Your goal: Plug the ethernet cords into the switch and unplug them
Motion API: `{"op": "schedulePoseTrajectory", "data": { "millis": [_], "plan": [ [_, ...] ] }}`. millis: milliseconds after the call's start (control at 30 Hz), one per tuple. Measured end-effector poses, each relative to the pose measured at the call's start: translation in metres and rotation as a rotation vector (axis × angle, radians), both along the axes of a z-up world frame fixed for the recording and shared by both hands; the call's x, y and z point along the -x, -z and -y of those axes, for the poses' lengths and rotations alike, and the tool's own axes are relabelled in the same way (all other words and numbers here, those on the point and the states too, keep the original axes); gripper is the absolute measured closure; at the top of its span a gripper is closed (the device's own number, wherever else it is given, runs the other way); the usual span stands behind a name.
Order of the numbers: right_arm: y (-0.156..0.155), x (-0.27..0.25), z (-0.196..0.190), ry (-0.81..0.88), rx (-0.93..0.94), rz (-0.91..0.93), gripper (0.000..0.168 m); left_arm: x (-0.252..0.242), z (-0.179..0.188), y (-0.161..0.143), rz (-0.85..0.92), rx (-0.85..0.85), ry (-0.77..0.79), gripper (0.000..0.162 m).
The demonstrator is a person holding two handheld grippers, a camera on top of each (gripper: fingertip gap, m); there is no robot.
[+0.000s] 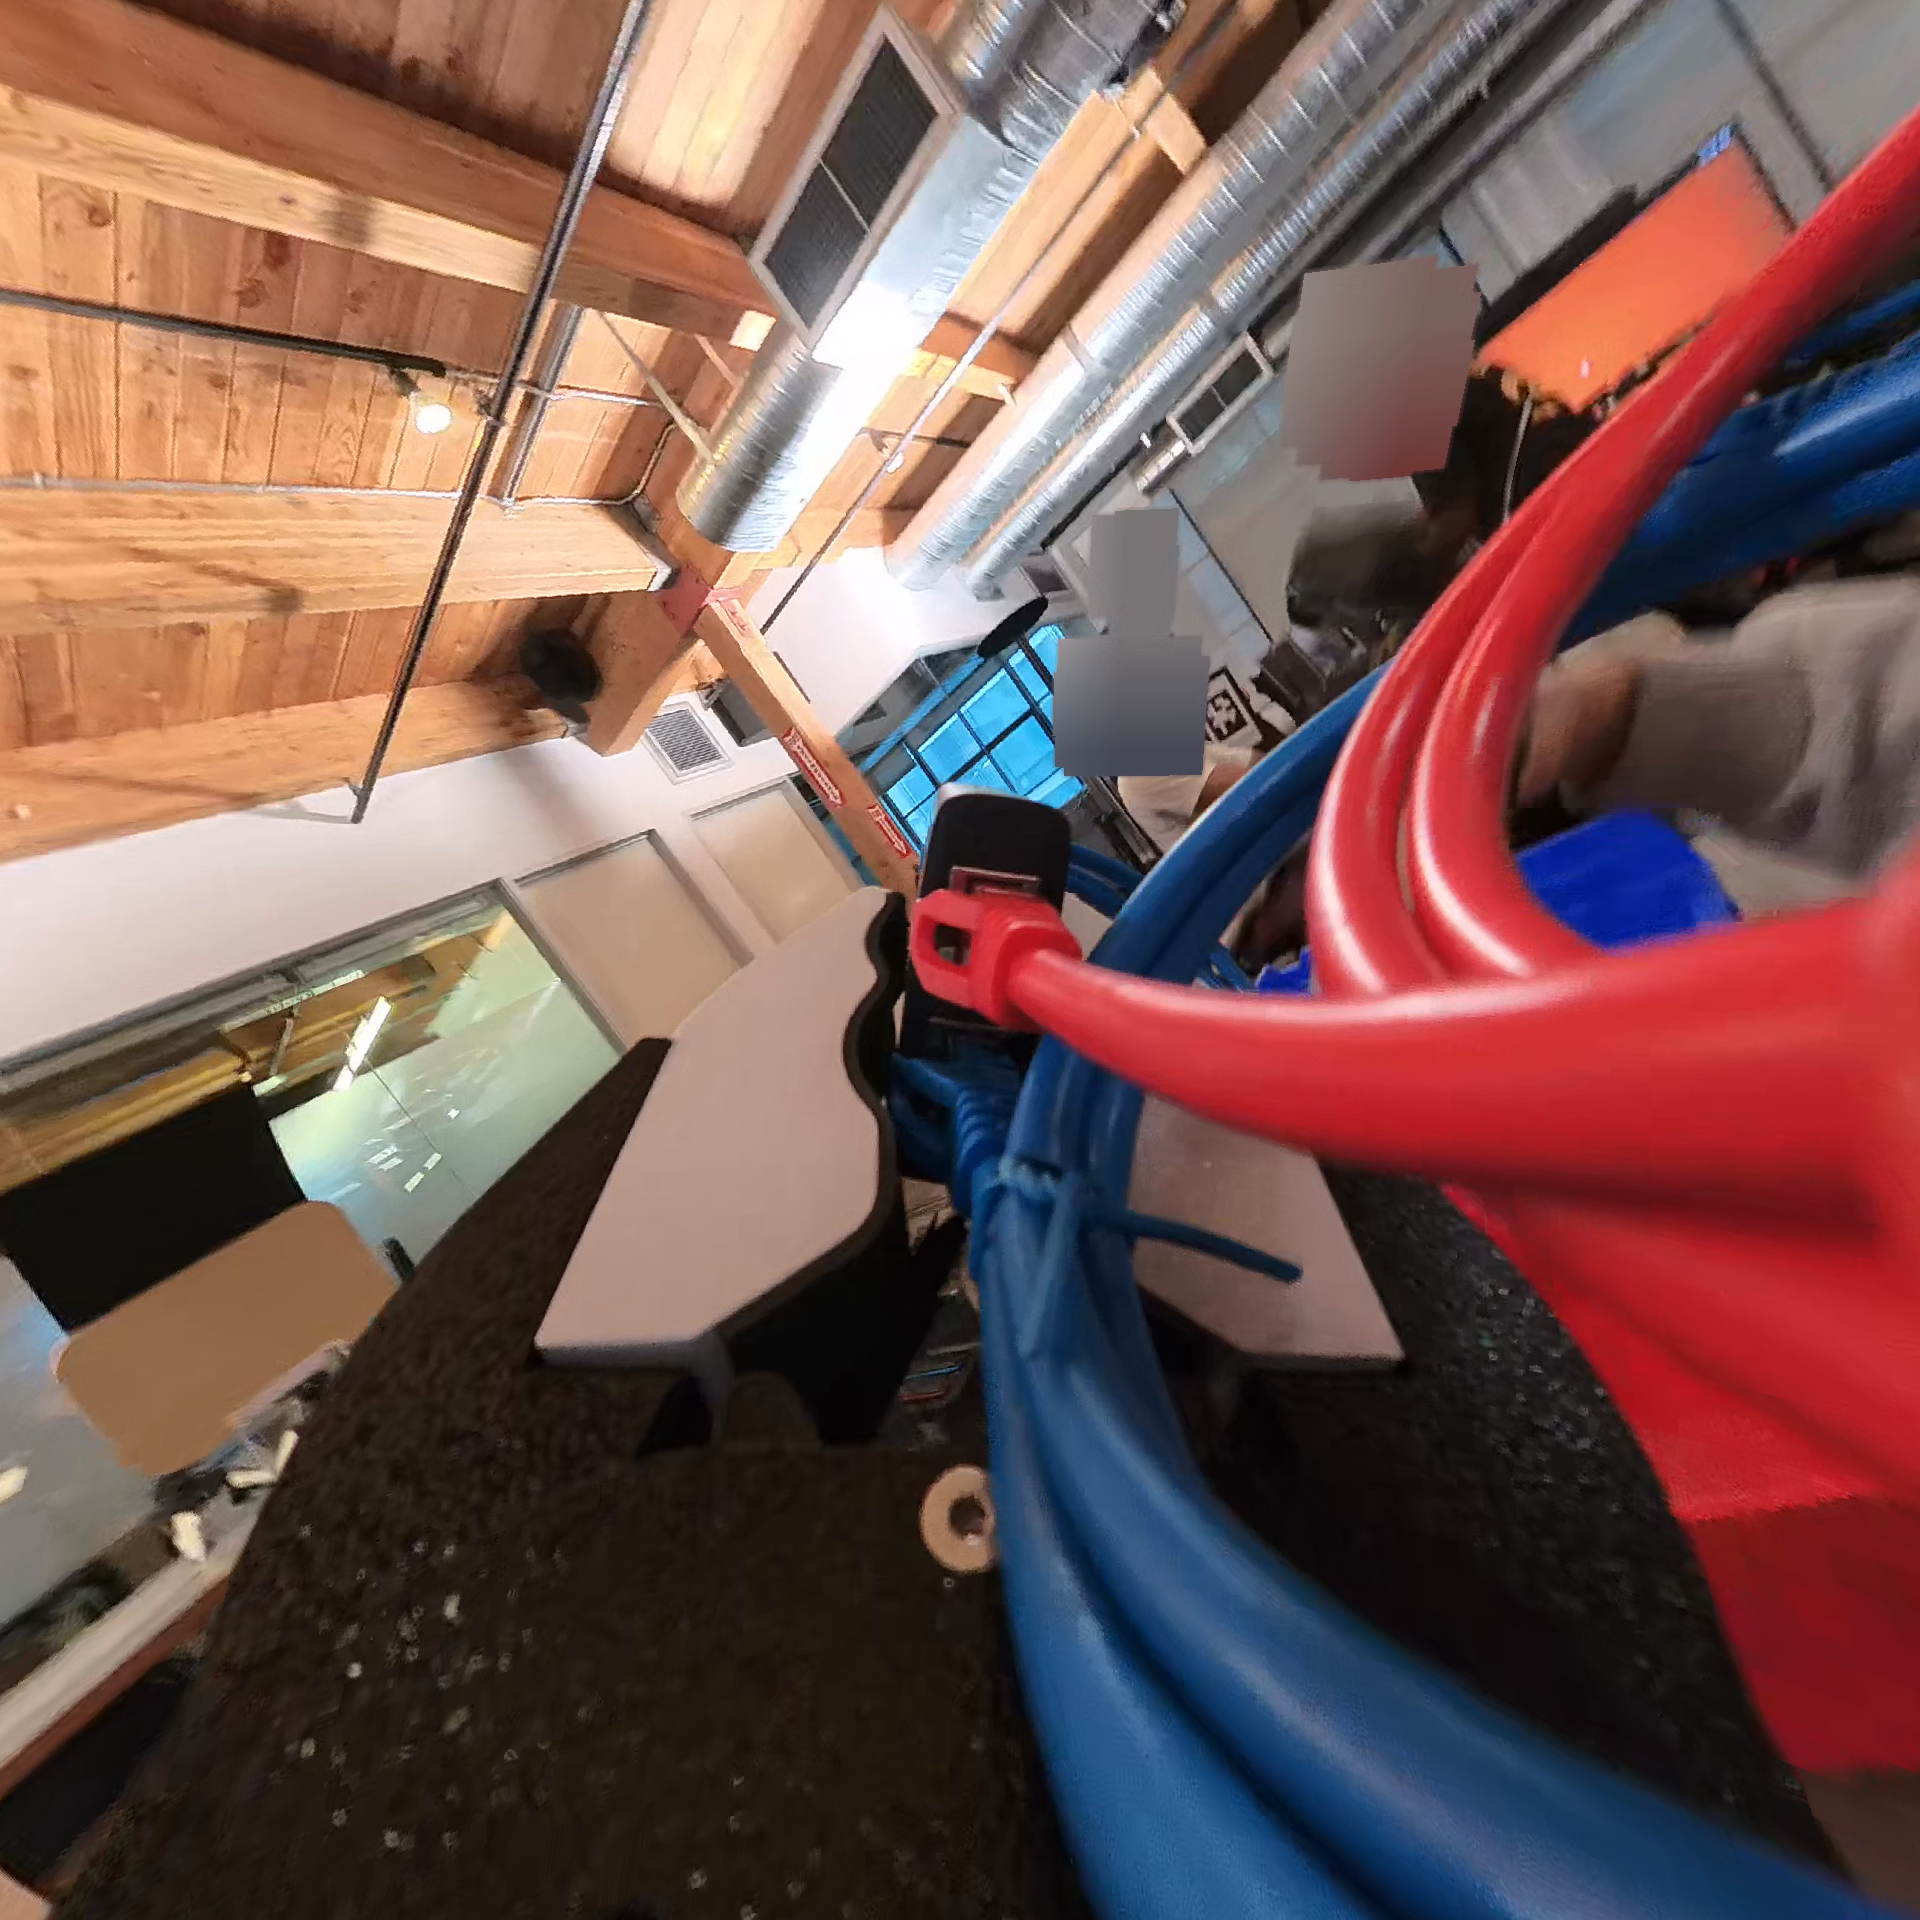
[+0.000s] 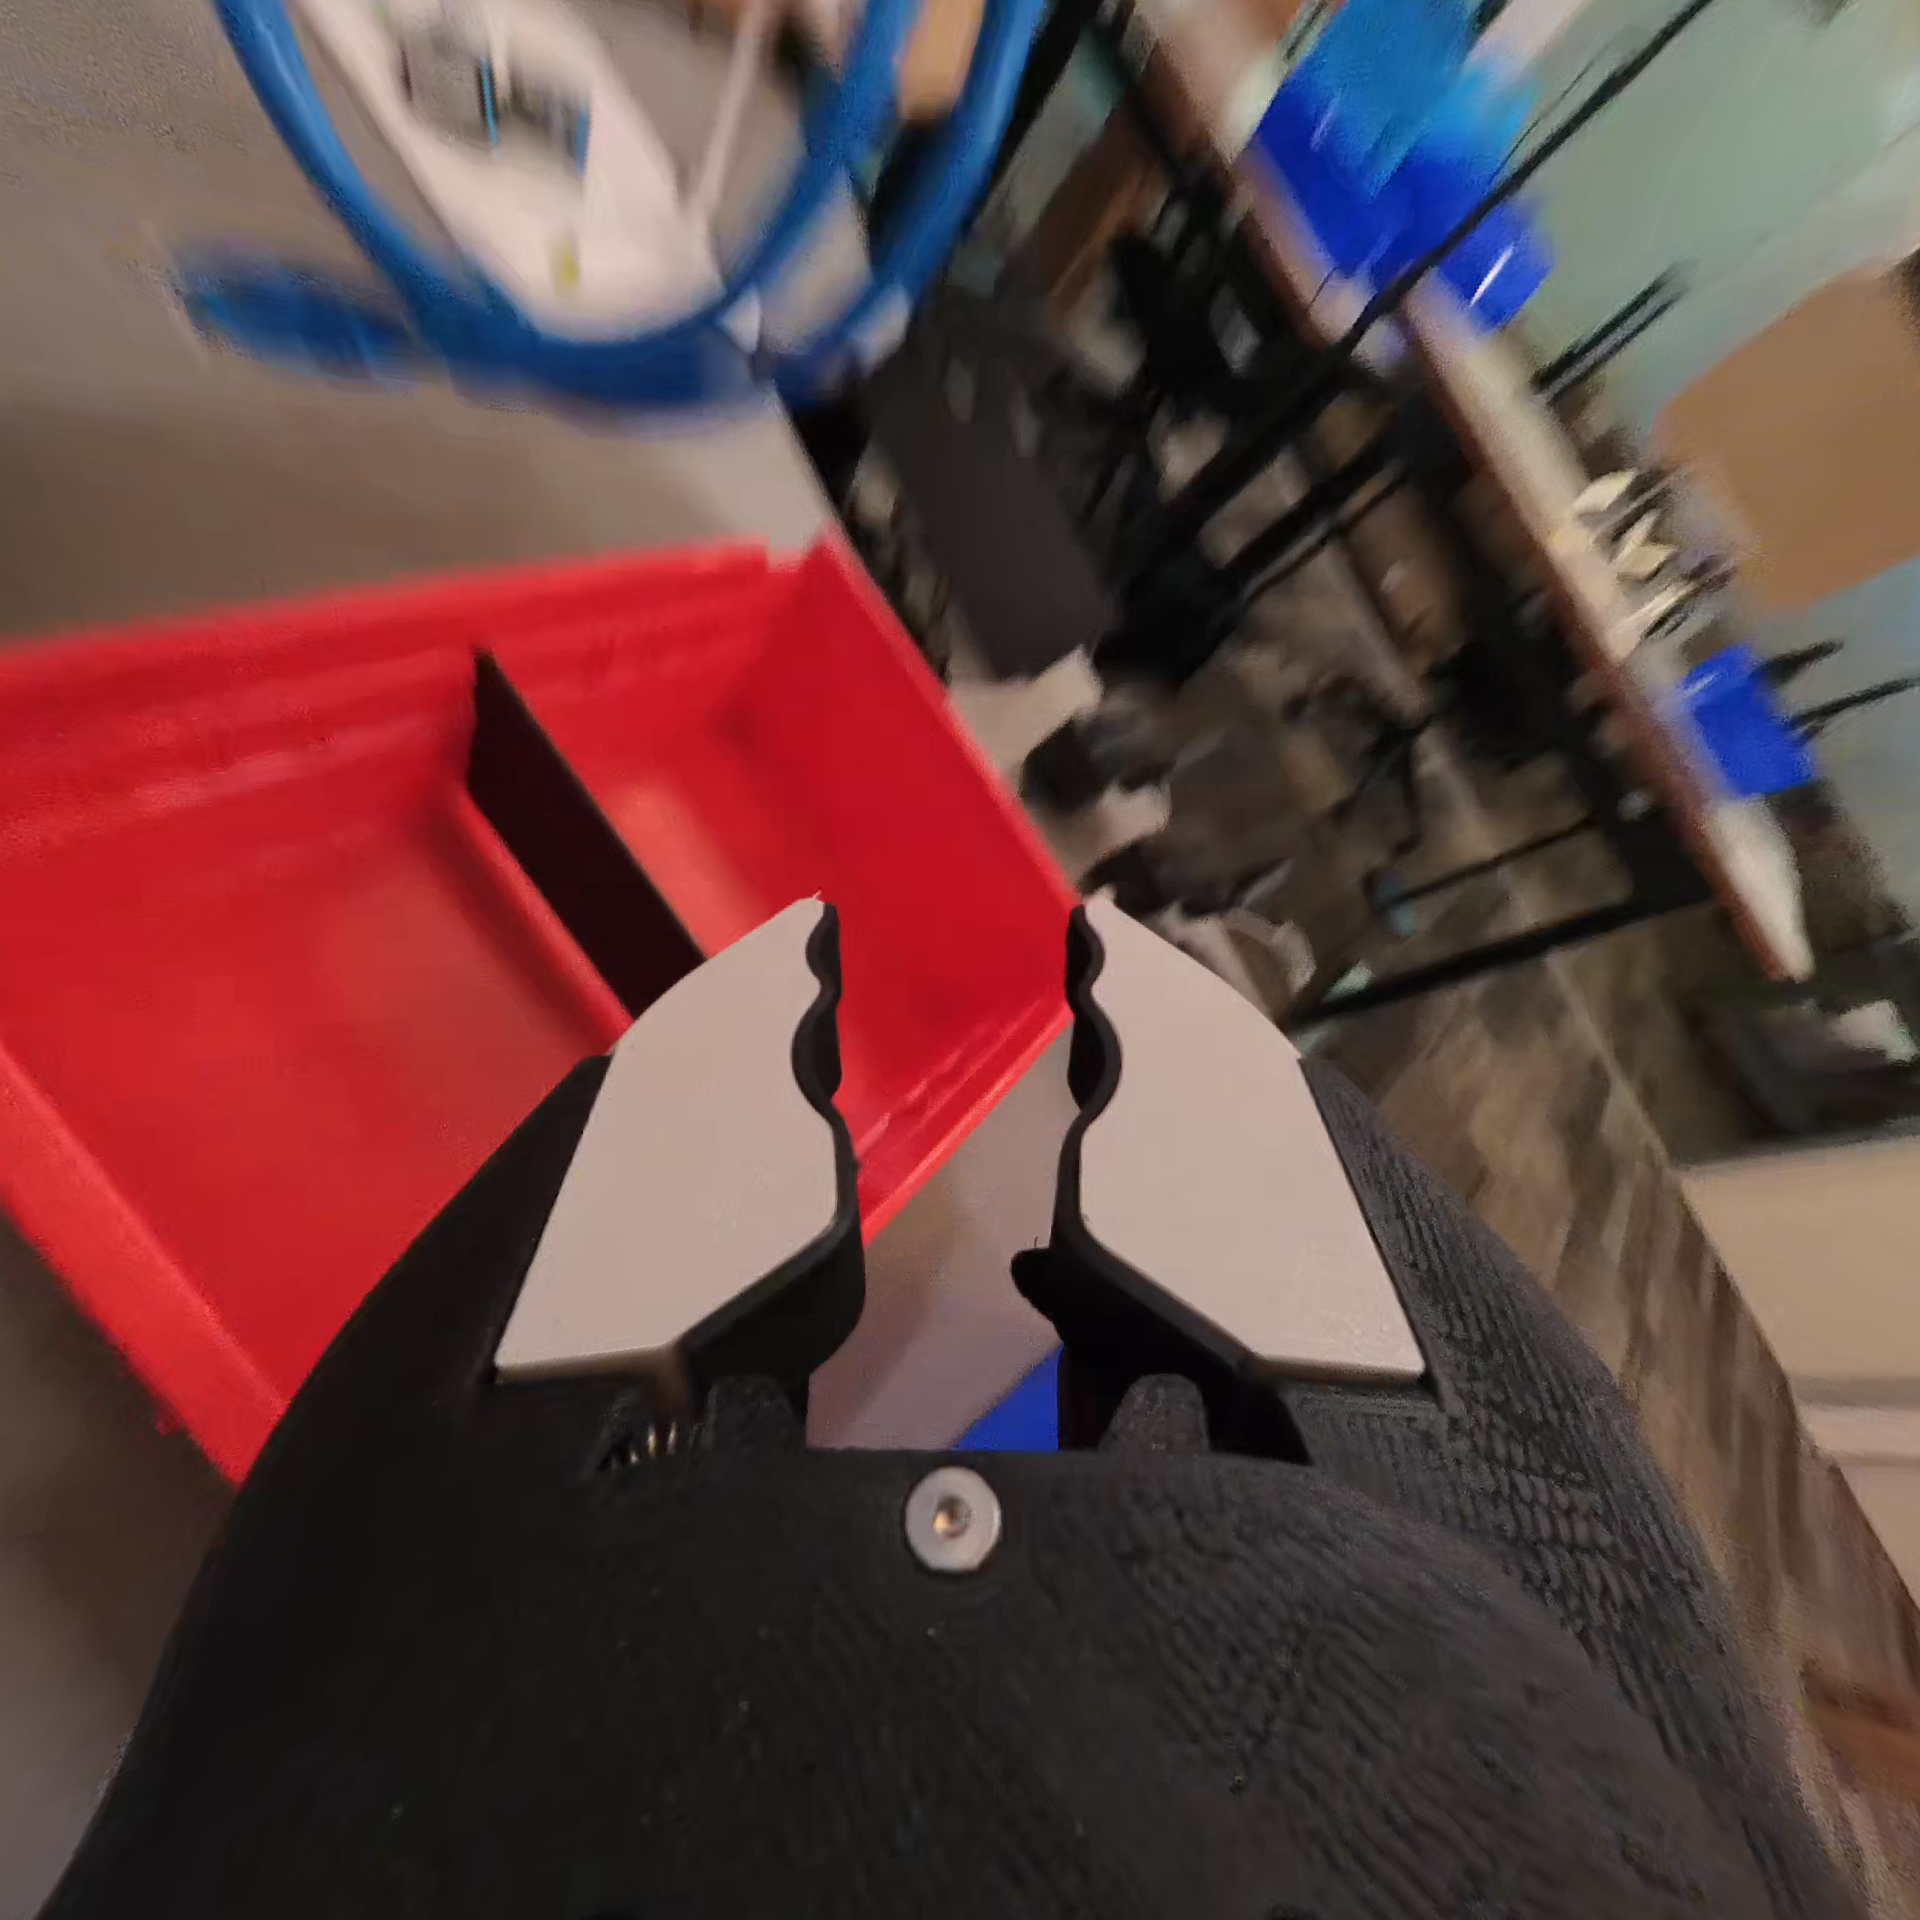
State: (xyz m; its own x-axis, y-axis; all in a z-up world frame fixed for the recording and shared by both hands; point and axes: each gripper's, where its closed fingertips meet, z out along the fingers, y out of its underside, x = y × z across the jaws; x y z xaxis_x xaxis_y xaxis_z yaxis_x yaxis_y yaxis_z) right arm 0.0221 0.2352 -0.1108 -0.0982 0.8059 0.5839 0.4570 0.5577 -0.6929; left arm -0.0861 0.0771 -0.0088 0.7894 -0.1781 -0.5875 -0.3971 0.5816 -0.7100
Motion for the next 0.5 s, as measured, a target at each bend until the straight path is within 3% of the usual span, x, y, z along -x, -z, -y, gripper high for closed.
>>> {"op": "schedulePoseTrajectory", "data": {
  "millis": [33,133,233,367,500],
  "plan": [
    [-0.024,-0.002,0.014,-0.035,-0.008,-0.092,0.128,-0.004,-0.001,0.003,-0.024,0.002,0.009,0.142],
    [-0.069,0.002,0.073,-0.18,-0.038,-0.237,0.13,-0.023,0.001,0.009,-0.083,0.002,0.106,0.14],
    [-0.08,0.011,0.111,-0.235,-0.208,-0.216,0.129,-0.04,0.001,0.011,-0.101,0.024,0.177,0.141],
    [-0.084,0.017,0.15,-0.317,-0.353,-0.218,0.128,-0.046,-0.014,0.019,-0.196,0.086,0.035,0.142],
    [-0.079,0.029,0.151,-0.272,-0.597,-0.153,0.127,-0.059,-0.023,0.037,-0.38,0.158,-0.071,0.142]
  ]
}}
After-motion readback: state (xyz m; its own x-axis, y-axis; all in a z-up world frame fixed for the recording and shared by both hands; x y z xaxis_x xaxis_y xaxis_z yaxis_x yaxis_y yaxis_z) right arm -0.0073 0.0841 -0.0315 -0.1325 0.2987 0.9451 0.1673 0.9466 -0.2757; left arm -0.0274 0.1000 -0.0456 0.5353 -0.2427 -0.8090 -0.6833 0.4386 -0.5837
